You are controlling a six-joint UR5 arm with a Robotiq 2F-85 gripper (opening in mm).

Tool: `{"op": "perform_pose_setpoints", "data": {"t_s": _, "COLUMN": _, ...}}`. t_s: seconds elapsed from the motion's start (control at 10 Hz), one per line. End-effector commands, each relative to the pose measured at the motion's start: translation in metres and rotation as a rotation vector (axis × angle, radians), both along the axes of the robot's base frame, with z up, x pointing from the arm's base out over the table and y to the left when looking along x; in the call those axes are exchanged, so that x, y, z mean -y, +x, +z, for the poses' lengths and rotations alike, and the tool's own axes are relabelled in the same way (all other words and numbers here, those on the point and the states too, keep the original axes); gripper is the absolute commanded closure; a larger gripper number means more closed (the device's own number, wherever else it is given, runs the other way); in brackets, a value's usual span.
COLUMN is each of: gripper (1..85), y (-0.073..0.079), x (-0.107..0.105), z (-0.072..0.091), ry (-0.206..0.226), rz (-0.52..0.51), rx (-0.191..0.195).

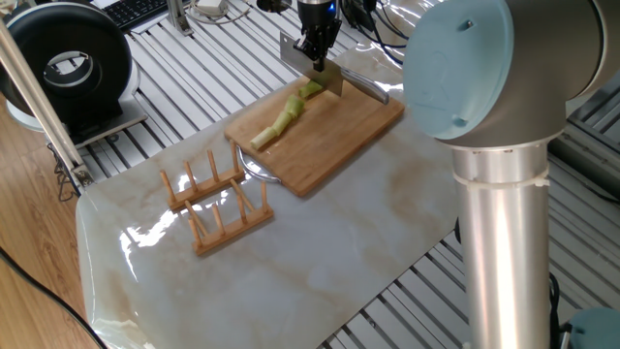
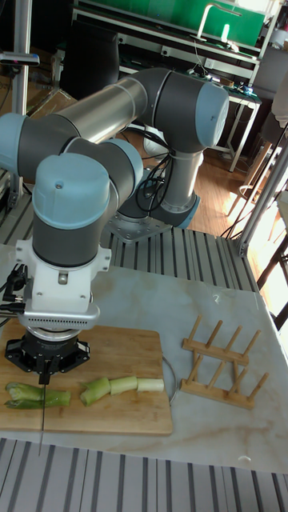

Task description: Chop the scallions

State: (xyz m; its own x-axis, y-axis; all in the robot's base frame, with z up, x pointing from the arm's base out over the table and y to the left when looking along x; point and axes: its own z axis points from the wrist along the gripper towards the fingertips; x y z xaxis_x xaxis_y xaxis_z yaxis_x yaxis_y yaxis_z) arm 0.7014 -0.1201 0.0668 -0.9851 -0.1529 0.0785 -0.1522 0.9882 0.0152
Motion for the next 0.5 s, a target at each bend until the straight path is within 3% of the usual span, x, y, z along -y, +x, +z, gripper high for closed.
{"op": "perform_pose_setpoints", "data": {"t_s": 0.0, "gripper": 84.3, "y": 0.0003, "x": -0.0022, "z": 0.0000, "ry": 0.011, "rz": -0.004, "rx": 0.000}}
{"op": "perform_pose_setpoints", "data": {"t_s": 0.4, "gripper": 84.3, "y": 0.0015, "x": -0.0029, "z": -0.0012, "ry": 0.013, "rz": -0.003, "rx": 0.003}}
